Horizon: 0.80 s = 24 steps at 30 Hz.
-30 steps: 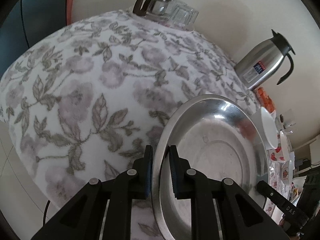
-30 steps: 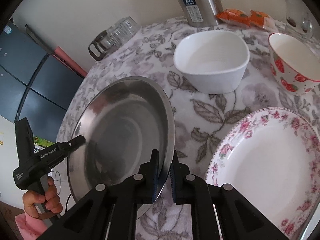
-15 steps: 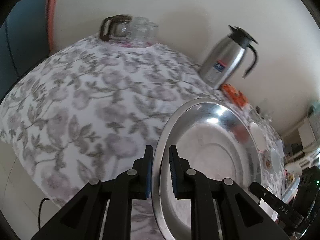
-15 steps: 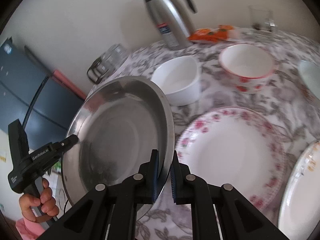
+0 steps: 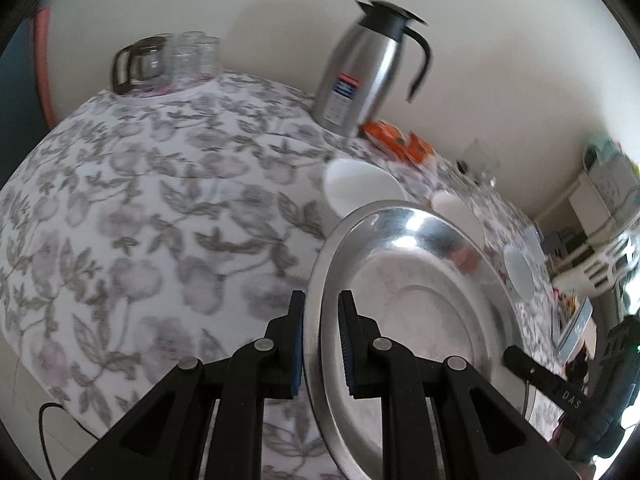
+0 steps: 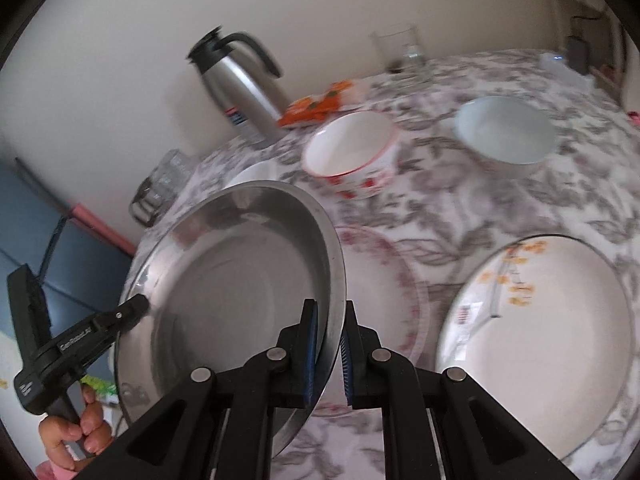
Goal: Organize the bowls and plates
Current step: 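Lift the steel tray by its rim with the left tool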
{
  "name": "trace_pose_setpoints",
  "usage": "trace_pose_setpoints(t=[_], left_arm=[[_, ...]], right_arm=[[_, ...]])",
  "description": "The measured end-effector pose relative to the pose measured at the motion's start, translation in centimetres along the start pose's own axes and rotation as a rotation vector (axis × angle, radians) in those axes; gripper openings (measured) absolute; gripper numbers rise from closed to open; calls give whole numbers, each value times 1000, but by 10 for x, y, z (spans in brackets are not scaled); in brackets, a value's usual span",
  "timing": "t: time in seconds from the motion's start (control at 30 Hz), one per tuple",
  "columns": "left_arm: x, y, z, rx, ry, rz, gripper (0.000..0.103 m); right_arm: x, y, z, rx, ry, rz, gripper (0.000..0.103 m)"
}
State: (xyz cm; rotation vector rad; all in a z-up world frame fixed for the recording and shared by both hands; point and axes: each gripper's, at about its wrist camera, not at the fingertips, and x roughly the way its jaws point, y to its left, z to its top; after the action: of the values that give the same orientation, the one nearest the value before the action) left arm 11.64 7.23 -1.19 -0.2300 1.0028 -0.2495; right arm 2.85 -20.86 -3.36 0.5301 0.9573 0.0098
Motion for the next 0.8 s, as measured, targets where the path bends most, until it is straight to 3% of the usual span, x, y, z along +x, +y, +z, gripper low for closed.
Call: trace_pose_setpoints(t=[0.37, 0.8], left_arm=[[42, -34, -13, 66, 77, 13, 16], [69, -32, -18, 42, 132, 9, 16]], right_arm=[[0, -36, 1, 47, -13, -86, 14], [17, -40, 1, 17, 15, -162, 14]])
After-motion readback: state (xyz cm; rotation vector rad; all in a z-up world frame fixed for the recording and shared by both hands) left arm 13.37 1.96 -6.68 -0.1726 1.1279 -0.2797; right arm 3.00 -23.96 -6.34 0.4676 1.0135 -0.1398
